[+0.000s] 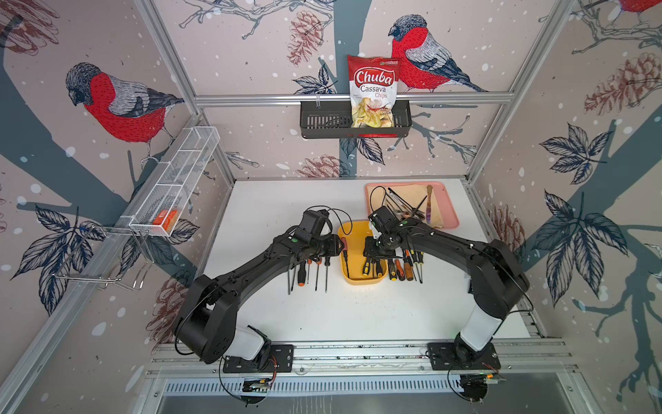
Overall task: Take out the screwdriver from the storage box
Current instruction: Pick up the screwdriver from the storage box.
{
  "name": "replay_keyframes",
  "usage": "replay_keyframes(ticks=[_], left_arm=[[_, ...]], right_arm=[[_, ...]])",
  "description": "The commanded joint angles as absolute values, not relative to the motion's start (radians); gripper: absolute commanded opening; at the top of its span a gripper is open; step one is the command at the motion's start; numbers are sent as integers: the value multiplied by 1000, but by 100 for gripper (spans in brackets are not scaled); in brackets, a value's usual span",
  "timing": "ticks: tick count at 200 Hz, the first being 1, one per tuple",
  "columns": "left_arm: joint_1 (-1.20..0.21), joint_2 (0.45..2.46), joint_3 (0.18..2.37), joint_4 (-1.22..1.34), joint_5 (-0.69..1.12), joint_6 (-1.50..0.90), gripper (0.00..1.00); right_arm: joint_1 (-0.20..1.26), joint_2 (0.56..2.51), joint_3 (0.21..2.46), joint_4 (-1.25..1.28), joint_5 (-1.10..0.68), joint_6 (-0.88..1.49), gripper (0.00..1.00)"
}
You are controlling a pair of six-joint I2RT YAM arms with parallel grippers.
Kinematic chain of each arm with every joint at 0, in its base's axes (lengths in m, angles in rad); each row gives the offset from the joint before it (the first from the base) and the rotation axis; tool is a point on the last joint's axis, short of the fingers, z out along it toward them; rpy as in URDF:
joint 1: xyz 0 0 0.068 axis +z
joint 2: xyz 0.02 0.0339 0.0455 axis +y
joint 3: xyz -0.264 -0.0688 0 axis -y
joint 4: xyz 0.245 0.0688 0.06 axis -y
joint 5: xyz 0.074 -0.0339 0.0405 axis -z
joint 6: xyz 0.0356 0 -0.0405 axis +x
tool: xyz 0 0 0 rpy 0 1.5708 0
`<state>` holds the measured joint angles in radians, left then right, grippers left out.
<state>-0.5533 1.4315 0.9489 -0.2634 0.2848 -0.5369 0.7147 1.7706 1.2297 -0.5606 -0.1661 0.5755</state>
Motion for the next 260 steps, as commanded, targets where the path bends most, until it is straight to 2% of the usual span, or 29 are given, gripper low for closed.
replay_keyframes(ticks=[1,99,142,224,260], left_arm=[[-554,1420,942,-246,301,-497,42],[-554,1390,907,-260,282,-481,42],[-552,1378,897,-259,276,-490,42],[-553,1365,883,-247,269,-508,42],[-553,1368,885,-228,282,-520,42]], right_arm=[[727,1798,1241,-570,-146,605,40],[759,1874,1247,-567,-126,634,40],[759,1906,1246,-553,-130,627,38],[758,1900,1246,-550,-122,614,19],[756,1841,1266,-573,-106,600,16]])
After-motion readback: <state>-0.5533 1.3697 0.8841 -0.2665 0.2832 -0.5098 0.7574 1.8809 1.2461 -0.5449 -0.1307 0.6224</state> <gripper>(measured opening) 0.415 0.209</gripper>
